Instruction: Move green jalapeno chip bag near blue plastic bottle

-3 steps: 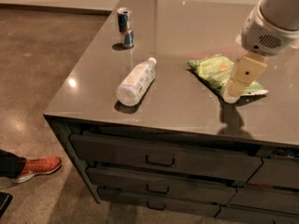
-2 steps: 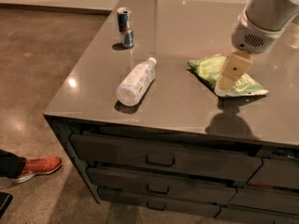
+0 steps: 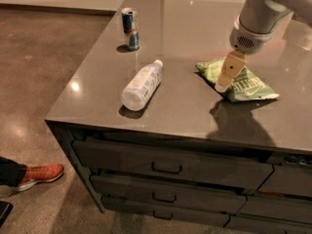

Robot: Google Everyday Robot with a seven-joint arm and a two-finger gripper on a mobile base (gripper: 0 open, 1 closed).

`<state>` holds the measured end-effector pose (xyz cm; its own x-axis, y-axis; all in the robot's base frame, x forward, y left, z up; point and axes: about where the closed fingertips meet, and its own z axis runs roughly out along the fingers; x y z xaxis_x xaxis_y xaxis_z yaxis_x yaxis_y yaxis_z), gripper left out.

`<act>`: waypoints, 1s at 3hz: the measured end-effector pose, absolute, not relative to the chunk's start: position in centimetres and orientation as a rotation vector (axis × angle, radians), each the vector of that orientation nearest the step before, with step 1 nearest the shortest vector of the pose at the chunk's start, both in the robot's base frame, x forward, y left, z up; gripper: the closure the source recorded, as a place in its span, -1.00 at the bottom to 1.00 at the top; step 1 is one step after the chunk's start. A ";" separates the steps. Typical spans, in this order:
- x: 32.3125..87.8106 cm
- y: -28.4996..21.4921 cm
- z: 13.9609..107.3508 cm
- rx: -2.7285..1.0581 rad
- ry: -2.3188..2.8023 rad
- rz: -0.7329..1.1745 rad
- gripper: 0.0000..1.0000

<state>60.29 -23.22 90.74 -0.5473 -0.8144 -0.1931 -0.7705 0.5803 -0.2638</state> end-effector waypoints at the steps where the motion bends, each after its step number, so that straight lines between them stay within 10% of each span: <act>1: 62.6 -25.4 89.5 -1.230 2.596 -0.280 -1.00; 3: 64.7 -28.0 87.2 -1.203 2.768 -0.281 -0.53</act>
Offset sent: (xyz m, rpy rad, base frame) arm 0.0488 -0.0624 -0.0364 -0.1244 0.2012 -0.1918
